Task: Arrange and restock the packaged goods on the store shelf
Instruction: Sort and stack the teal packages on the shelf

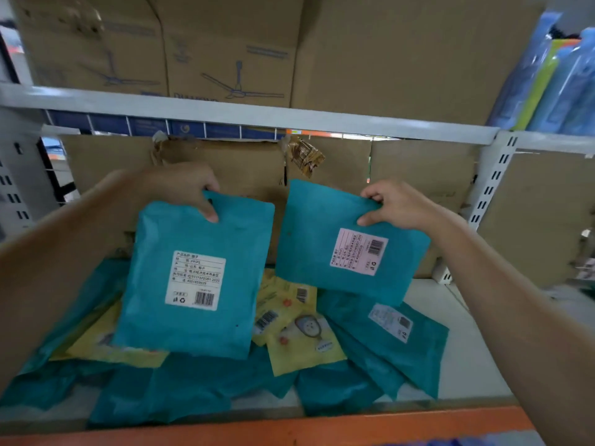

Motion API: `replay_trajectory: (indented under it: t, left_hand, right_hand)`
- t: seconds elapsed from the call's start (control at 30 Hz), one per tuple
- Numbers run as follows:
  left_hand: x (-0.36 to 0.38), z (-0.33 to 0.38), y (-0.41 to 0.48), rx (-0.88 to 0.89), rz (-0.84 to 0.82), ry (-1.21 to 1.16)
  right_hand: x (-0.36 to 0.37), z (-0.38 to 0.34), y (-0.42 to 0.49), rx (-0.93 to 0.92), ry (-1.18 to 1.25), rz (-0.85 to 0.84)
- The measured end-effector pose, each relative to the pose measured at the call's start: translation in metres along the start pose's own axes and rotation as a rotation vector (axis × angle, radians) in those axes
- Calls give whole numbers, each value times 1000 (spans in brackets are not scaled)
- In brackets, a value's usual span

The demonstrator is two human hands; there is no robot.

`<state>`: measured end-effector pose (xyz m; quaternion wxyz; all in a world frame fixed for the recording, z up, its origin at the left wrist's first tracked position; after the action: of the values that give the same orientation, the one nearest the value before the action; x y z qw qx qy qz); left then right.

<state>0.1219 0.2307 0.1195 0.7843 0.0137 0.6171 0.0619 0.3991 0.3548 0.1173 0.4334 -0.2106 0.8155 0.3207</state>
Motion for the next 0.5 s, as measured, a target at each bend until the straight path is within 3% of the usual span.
replay_trajectory:
  t: [0.5]
  left_hand:
    - [1,191,35,55,246,168]
  right_hand:
    - [-114,142,-80,7,-66,137]
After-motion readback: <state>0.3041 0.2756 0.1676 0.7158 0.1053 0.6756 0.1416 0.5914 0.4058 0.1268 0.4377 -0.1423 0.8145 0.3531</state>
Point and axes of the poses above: each hand's wrist, its own y-axis towards the middle knuckle, its own x-axis out of the palm, z = x × y, the point moved 5 cm from there along y, towards the middle knuckle, and after that the axes turned 8 degrees about z, right-handed, at the moved point
